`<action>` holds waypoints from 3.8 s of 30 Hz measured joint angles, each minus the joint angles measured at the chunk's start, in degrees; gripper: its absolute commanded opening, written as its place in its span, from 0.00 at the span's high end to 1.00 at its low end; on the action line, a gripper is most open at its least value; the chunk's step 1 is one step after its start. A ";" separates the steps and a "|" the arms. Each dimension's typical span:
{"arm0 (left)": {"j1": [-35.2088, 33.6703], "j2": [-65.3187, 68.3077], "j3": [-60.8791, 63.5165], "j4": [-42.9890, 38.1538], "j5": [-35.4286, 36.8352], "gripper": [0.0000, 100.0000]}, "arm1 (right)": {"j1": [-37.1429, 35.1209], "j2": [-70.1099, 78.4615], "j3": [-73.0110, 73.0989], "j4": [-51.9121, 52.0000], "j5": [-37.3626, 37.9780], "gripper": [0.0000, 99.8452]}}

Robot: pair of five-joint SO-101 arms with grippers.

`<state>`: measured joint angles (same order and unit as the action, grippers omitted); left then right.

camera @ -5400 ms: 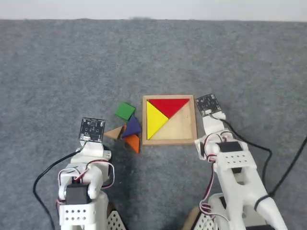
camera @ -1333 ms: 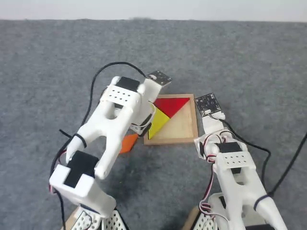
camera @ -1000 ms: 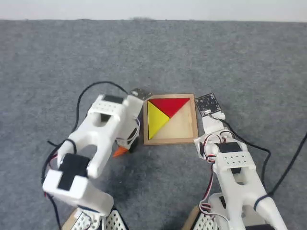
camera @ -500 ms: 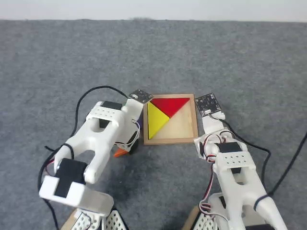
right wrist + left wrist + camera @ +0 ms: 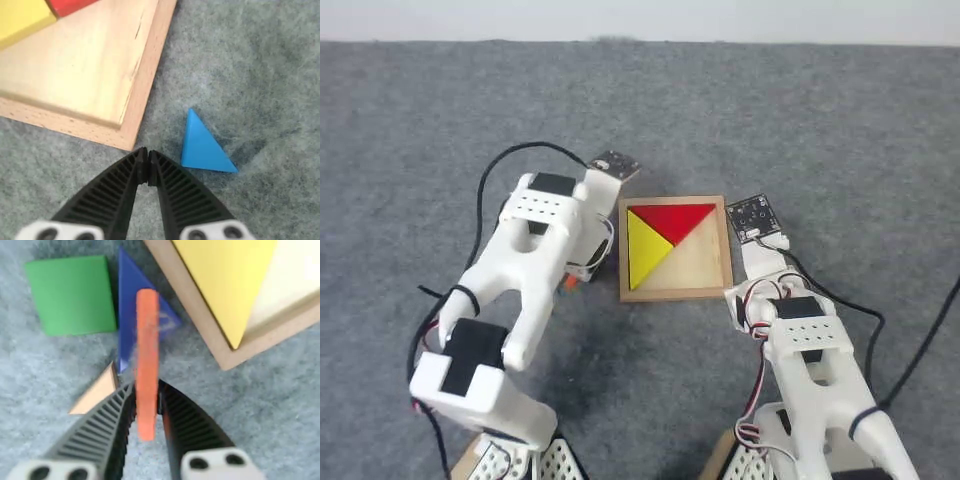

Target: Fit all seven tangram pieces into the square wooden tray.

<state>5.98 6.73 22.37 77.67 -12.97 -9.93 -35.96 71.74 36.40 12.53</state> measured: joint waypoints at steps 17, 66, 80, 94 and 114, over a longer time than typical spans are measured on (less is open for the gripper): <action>4.31 -1.67 -2.55 2.99 -2.02 0.99 | 0.00 0.00 0.26 0.00 0.00 0.99; 4.66 -18.99 8.70 -15.47 19.08 0.78 | 2.90 0.00 0.26 -0.26 -2.81 0.99; -8.88 -26.55 30.86 -38.59 24.18 0.78 | -10.02 6.77 -14.77 3.78 -2.20 0.99; -22.07 -26.64 28.57 -39.30 28.40 0.78 | -12.48 34.46 -32.53 3.60 -1.67 0.99; -20.04 -26.64 28.57 -39.30 28.57 0.78 | -20.48 33.67 -32.44 3.69 -1.67 0.99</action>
<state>-14.07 -19.91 50.95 38.37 15.60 -30.42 -2.29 39.30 40.09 10.86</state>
